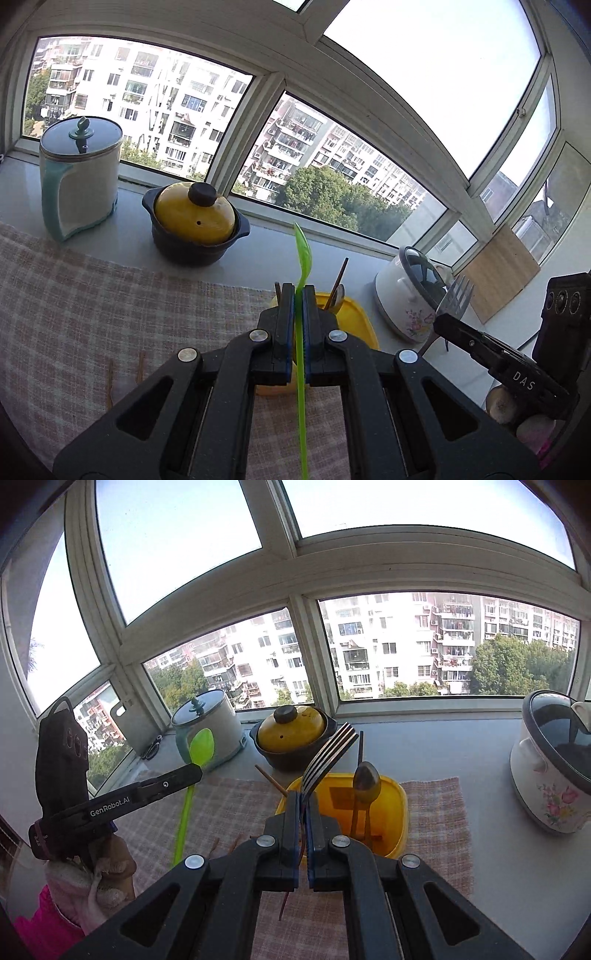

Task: Organize utensils
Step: 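Lift the green spoon and fork and carry them over the yellow container, then lower the green spoon and fork into the container and open both tools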

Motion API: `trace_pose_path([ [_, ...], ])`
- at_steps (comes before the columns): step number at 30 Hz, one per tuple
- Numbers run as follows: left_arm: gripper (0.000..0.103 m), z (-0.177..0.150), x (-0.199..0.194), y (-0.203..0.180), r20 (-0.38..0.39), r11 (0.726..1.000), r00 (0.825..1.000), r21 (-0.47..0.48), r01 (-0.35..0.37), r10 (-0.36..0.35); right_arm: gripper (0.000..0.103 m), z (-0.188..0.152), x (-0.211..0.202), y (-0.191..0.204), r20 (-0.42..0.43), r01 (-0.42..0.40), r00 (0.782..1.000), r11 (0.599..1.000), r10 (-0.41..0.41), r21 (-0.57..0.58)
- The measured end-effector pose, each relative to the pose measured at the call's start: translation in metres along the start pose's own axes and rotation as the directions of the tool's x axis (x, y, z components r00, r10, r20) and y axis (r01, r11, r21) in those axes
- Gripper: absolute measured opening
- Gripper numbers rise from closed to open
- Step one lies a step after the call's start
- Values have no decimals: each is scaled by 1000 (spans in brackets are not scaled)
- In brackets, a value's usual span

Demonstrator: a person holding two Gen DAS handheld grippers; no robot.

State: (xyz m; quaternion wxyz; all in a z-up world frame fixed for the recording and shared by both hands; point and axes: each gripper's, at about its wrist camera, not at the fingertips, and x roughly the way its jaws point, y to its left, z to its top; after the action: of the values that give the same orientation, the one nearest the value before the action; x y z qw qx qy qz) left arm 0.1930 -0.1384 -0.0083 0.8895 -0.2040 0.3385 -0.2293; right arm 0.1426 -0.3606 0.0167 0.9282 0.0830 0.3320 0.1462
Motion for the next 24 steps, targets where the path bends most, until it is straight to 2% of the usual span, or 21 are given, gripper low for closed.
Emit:
trace_pose_path([
  [9,1,26,30,-30,38,999,999,34,15,-16,0,27,-1,-24,37,9,999,1000,-9,0],
  [24,1,43,95,-32,46,998,999,62,-30,28,0,45,33,-58,26,27,999,999,-28,43],
])
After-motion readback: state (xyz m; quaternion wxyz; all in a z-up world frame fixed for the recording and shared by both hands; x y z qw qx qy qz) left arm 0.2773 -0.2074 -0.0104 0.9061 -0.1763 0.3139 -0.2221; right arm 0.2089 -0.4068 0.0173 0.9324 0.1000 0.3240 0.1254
